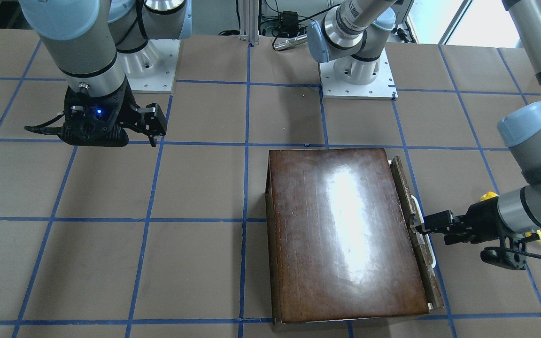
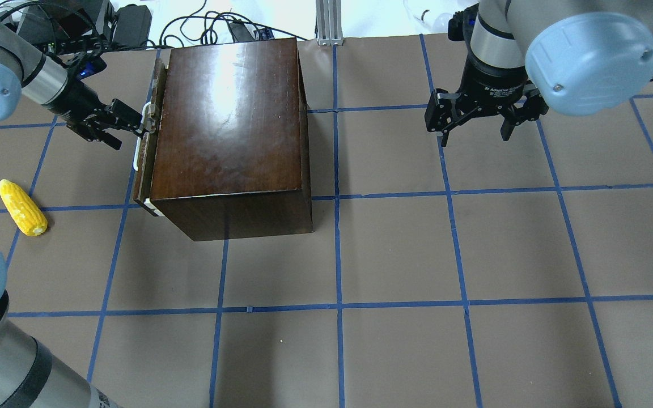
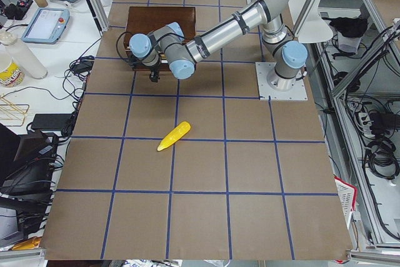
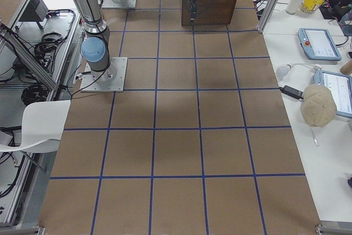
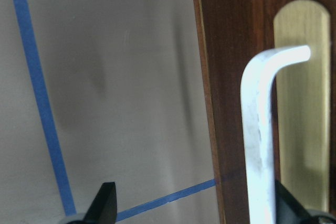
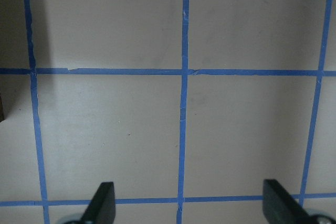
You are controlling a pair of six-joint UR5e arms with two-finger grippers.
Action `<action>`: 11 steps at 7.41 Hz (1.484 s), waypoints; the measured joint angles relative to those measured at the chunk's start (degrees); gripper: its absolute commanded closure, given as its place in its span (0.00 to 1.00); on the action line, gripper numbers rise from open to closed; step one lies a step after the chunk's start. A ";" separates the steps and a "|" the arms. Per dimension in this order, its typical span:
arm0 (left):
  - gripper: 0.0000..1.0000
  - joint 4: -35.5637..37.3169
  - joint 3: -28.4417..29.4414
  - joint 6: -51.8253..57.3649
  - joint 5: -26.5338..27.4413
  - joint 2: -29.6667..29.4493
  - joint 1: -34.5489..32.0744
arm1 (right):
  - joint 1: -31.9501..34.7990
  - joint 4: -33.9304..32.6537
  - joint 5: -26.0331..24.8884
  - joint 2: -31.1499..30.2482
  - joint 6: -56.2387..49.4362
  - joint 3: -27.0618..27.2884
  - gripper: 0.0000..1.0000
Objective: Open drawer and put corn inside
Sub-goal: 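Pull the drawer open with the left gripper, away from the cabinet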
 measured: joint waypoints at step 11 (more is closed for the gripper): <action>0.00 -0.08 2.34 5.52 4.83 -1.02 4.37 | 0.00 0.01 0.03 -0.02 0.00 0.00 0.00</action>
